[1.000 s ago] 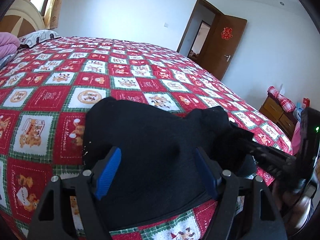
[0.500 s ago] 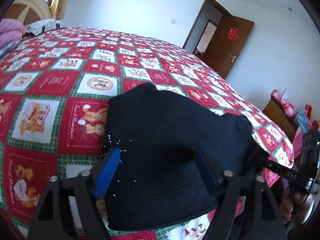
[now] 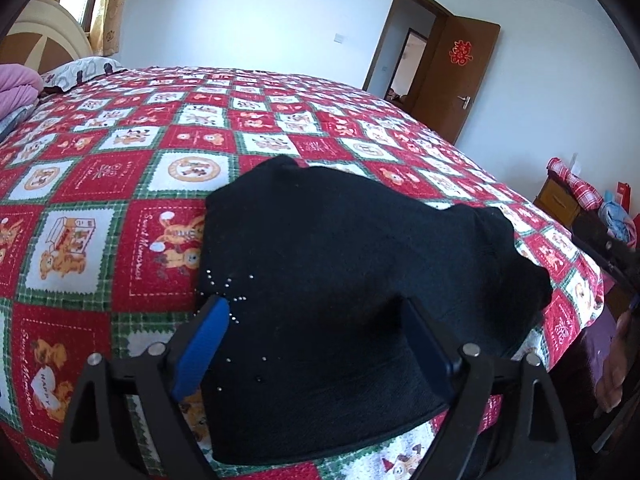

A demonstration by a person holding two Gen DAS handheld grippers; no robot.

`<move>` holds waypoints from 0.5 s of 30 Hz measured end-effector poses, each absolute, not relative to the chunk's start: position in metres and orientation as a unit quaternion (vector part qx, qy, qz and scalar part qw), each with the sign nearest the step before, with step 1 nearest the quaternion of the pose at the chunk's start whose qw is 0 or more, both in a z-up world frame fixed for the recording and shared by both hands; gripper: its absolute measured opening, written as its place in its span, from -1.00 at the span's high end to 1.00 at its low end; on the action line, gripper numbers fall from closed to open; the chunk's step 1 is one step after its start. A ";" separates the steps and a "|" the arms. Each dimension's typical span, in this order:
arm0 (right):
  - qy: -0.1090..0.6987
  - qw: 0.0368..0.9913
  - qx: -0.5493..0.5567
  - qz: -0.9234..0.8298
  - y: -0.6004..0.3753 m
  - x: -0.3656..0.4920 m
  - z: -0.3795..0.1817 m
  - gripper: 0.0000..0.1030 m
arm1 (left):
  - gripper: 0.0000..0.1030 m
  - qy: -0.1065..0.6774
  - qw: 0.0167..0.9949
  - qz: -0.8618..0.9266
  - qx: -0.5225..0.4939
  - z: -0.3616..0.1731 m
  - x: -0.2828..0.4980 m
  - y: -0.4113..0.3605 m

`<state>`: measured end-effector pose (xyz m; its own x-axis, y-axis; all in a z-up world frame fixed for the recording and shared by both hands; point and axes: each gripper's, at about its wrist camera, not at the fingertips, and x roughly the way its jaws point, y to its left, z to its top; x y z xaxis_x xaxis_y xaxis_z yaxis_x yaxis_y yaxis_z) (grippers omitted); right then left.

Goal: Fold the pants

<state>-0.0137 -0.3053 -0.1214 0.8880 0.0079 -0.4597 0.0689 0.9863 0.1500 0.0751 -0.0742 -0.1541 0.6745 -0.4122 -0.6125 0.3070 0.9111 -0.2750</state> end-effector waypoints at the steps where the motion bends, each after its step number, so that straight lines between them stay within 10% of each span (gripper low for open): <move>1: 0.236 0.968 0.080 0.013 -0.298 -0.008 -0.121 -0.13 | -0.76 0.352 0.912 -0.197 -0.073 -0.154 0.075 -0.075; 15: 0.370 0.927 0.063 -0.016 -0.316 0.019 -0.181 -0.13 | -0.81 0.350 0.913 -0.201 -0.065 -0.155 0.074 -0.076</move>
<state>0.0187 -0.3159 -0.1812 0.7260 0.0163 -0.6875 0.0770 0.9915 0.1048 0.0742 -0.0759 -0.1547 0.6743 -0.4124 -0.6126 0.3214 0.9107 -0.2593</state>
